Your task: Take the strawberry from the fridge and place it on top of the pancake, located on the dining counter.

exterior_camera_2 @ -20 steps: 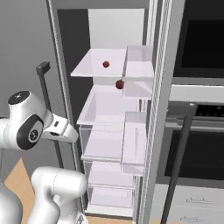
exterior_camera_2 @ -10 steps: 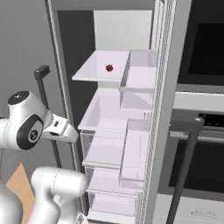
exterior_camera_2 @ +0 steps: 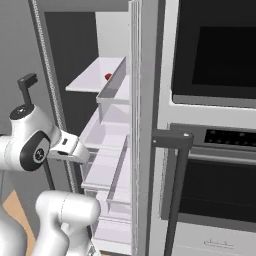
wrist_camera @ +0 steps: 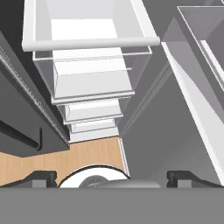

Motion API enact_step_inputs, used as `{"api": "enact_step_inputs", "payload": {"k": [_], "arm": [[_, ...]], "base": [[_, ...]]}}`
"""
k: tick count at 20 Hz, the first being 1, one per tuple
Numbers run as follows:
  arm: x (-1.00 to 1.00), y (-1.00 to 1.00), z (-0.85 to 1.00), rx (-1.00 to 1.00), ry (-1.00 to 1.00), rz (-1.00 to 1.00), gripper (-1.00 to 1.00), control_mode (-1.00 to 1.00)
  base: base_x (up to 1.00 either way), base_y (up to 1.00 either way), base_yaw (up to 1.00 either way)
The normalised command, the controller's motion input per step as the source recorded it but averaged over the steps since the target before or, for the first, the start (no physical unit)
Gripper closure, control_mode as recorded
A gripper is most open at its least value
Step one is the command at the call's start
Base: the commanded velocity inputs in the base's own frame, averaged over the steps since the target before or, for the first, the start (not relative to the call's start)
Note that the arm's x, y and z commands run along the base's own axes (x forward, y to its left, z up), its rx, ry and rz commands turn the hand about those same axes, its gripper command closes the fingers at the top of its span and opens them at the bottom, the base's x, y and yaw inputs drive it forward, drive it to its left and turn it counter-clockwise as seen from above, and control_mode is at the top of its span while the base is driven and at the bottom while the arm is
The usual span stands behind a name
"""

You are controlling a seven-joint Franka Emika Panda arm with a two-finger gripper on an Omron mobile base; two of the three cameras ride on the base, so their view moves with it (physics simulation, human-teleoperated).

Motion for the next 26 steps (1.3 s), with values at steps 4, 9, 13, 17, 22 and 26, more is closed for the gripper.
{"api": "enact_step_inputs", "payload": {"k": [4, 9, 13, 17, 22, 26], "arm": [[0.0, 0.0, 0.0, 0.0, 0.0, 0.0, -1.0, 1.0], [0.0, 0.0, 0.0, 0.0, 0.0, 0.0, -1.0, 1.0], [0.0, 0.0, 0.0, 0.0, 0.0, 0.0, -1.0, 1.0], [0.0, 0.0, 0.0, 0.0, 0.0, 0.0, -1.0, 1.0], [0.0, 0.0, 0.0, 0.0, 0.0, 0.0, -1.0, 1.0], [0.0, 0.0, 0.0, 0.0, 0.0, 0.0, -1.0, 1.0]], "base": [[0.06, -0.04, -0.03], [0.5, 0.0, 0.0], [0.37, -0.02, 0.0], [0.09, -0.19, 0.0], [0.07, -0.19, -0.03], [0.0, -0.07, -0.08]]}}
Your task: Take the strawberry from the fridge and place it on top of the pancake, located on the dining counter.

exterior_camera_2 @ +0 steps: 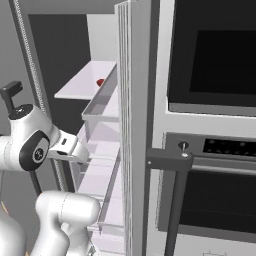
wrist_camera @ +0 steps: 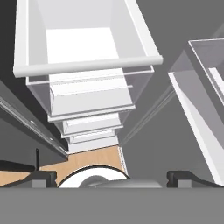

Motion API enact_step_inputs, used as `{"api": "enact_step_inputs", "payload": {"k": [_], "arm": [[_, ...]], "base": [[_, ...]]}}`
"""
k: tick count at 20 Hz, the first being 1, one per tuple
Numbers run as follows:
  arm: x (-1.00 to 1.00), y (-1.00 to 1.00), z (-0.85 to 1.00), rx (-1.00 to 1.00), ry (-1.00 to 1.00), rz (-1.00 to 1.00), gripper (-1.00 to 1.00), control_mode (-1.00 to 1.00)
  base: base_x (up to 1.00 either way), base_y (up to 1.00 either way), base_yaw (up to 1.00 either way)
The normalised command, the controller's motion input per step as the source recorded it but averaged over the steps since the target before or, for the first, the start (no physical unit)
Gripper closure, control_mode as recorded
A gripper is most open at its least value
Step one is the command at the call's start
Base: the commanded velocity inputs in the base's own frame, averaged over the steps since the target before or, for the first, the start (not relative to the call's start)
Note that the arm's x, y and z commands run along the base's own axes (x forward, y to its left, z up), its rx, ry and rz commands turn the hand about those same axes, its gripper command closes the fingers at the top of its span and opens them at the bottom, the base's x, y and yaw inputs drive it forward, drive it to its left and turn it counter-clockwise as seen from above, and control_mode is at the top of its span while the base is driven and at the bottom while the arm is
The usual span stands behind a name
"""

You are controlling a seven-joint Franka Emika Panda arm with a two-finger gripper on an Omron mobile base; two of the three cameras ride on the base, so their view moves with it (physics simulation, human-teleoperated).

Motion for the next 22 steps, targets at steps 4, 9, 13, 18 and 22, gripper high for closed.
{"api": "enact_step_inputs", "payload": {"k": [4, 9, 13, 18, 22], "arm": [[0.0, 0.0, 0.0, 0.0, 0.0, 0.0, -1.0, 1.0], [0.17, -0.04, 0.18, 0.0, -0.15, 0.07, -1.0, -1.0], [0.08, 0.0, 0.92, 0.02, -0.13, 0.01, -1.0, -1.0], [0.15, 0.08, 0.72, 0.02, -0.3, 0.1, -1.0, -1.0], [0.03, 0.02, 0.82, 0.04, -0.26, 0.11, -1.0, -1.0]], "base": [[0.01, -0.01, -0.02], [0.0, 0.0, 0.0], [0.0, 0.0, 0.0], [0.0, 0.0, 0.0], [0.0, 0.0, 0.0]]}}
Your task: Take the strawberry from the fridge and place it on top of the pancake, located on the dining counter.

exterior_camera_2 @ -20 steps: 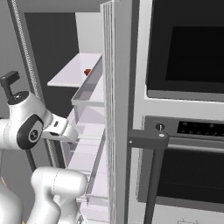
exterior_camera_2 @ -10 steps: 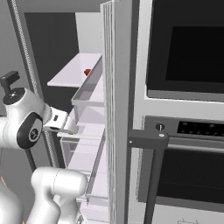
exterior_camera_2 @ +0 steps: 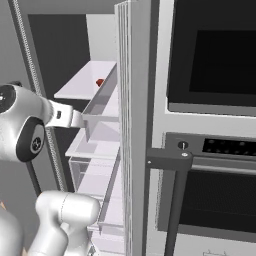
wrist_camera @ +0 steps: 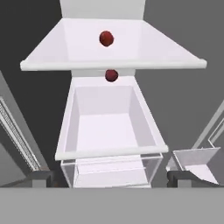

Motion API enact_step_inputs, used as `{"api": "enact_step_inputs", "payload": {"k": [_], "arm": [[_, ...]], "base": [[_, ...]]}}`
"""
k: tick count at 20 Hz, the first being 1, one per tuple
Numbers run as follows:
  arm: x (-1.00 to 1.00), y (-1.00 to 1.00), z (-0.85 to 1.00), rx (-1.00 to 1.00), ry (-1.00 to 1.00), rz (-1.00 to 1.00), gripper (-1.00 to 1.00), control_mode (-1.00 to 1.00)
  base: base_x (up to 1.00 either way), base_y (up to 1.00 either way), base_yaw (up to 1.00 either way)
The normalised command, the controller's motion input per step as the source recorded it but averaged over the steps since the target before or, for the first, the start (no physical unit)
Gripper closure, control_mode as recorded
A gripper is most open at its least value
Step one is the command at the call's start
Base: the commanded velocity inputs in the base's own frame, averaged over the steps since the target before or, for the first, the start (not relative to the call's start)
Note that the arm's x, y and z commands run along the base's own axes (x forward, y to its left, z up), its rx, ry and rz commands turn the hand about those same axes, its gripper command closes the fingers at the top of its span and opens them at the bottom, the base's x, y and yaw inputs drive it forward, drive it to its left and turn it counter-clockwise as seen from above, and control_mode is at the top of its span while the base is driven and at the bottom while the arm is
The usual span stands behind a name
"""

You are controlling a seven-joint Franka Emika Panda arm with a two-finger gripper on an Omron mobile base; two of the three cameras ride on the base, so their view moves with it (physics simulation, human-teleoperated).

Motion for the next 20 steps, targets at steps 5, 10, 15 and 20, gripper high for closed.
{"api": "enact_step_inputs", "payload": {"k": [5, 10, 15, 20], "arm": [[0.0, 0.02, 0.79, 0.01, -0.23, 0.06, -1.0, -1.0], [0.0, 0.0, 0.64, 0.0, -0.04, 0.01, -1.0, -1.0], [0.02, 0.0, 0.31, 0.0, -0.1, 0.0, -1.0, -1.0], [0.35, -0.03, -0.08, 0.0, 0.0, 0.0, -1.0, -1.0]], "base": [[0.0, 0.0, 0.0], [0.0, 0.0, 0.0], [0.0, 0.0, 0.0], [0.0, 0.0, 0.0]]}}
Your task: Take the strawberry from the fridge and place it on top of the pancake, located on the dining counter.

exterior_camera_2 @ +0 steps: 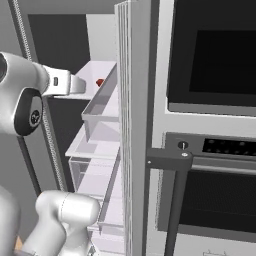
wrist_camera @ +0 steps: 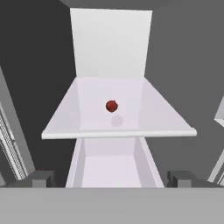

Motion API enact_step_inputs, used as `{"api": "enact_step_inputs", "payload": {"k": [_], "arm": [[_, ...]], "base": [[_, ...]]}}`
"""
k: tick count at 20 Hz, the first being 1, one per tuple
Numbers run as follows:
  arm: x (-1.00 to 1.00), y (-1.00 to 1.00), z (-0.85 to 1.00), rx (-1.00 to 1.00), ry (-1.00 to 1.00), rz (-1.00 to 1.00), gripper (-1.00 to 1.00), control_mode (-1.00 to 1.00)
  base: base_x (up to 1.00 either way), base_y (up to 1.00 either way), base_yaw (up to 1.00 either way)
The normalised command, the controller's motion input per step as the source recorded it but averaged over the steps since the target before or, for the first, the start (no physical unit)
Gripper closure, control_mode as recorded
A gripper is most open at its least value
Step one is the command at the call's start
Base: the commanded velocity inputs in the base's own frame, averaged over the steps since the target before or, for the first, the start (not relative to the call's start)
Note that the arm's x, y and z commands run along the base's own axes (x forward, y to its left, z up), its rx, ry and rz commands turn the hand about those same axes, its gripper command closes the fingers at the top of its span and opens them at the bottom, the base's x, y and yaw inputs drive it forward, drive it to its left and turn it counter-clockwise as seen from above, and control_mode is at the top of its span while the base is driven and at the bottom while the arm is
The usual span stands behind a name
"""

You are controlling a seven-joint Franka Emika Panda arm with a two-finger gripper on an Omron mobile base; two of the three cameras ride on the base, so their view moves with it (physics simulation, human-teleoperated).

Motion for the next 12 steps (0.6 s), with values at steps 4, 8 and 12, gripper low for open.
{"api": "enact_step_inputs", "payload": {"k": [4, 8, 12], "arm": [[0.81, 0.0, -0.25, 0.02, 0.0, -0.01, -1.0, -1.0], [1.0, 0.0, -0.34, 0.0, 0.17, -0.04, -1.0, -1.0], [0.92, -0.09, -0.33, 0.01, 0.18, -0.05, -1.0, -1.0]], "base": [[0.0, 0.0, 0.0], [0.0, 0.0, 0.0], [0.0, 0.0, 0.0]]}}
